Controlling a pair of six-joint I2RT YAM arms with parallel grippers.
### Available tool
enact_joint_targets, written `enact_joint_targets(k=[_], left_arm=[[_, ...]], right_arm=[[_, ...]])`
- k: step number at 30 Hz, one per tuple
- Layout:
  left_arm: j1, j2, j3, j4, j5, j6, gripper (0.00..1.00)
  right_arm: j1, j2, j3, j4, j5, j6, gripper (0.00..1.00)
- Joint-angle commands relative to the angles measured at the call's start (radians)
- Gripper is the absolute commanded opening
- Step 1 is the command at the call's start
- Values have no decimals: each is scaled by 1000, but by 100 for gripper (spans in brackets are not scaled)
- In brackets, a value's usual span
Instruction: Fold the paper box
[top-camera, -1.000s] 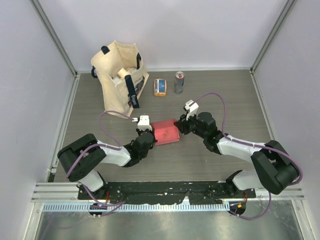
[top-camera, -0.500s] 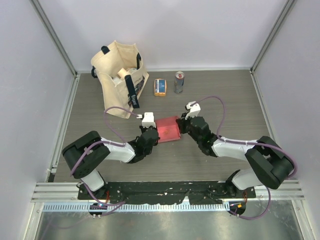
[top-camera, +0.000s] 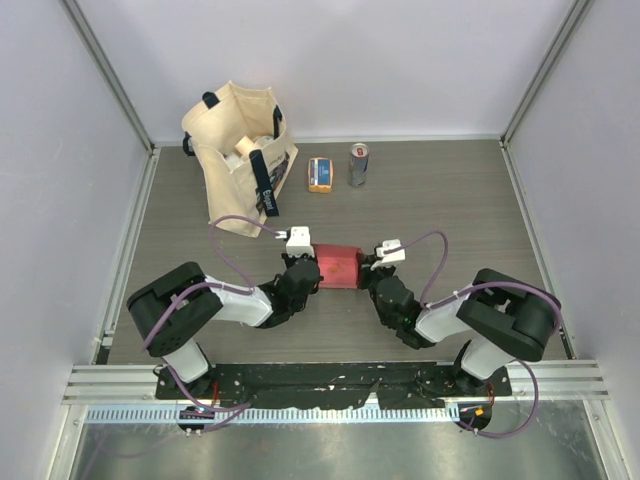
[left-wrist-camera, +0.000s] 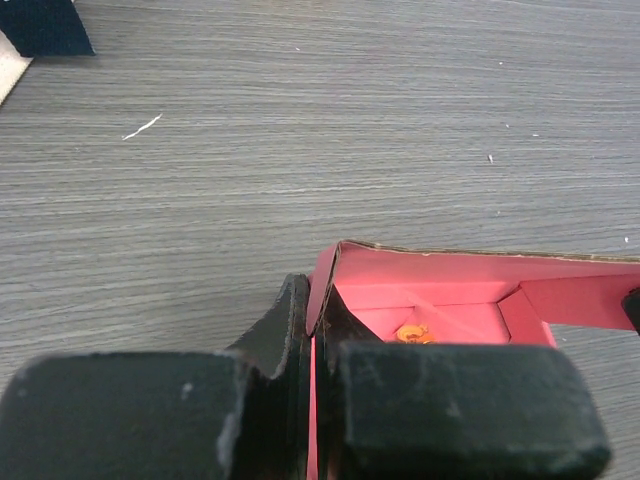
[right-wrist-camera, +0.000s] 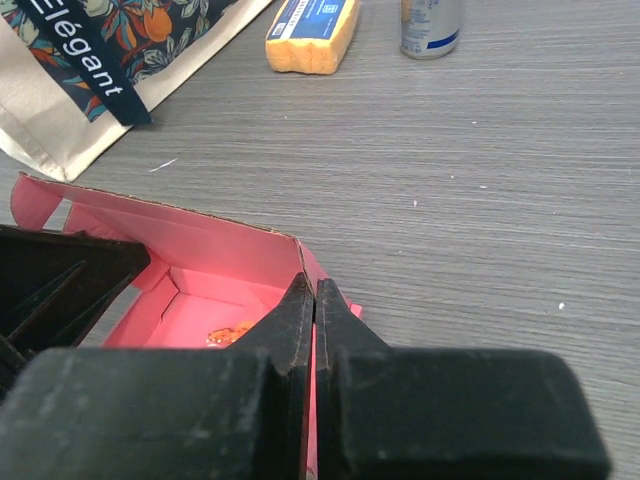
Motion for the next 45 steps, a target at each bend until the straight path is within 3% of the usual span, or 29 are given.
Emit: enact_joint_targets(k=[1, 4, 12, 16, 20, 25, 29, 30, 32, 35, 39, 45], left_arm=[[-1, -6, -12, -45, 5, -46, 0], [-1, -21, -18, -59, 21, -64, 2], [-3, -37, -60, -53, 64, -115, 7], [-3, -37, -67, -51, 74, -125, 6], [-1, -50, -72, -51, 73, -118, 4], [-1, -70, -77, -51, 84, -115, 5], [-3, -115, -106, -47, 125, -113, 21], [-3, -130, -113, -48, 133, -113, 32], [-3, -179, -135, -64, 156, -110, 43], [-3, -268, -167, -106, 188, -113, 52], [-1, -437, -202, -211, 246, -125, 59], [-1, -768, -236, -416, 467, -93, 63]], right_arm=[[40, 40, -12, 177, 167, -40, 2], [86, 32, 22, 136, 220, -40, 2], [133, 170, 23, 308, 306, -115, 2], [165, 178, 83, 232, 430, -118, 1], [181, 130, 88, 189, 414, -91, 1], [181, 149, 46, 292, 368, -138, 1], [182, 187, -6, 413, 331, -173, 1], [182, 190, -17, 429, 316, -196, 1], [182, 204, -27, 478, 282, -228, 2], [185, 221, -31, 525, 274, -281, 2], [184, 227, -24, 525, 271, -310, 2], [185, 225, -29, 525, 268, -307, 1]])
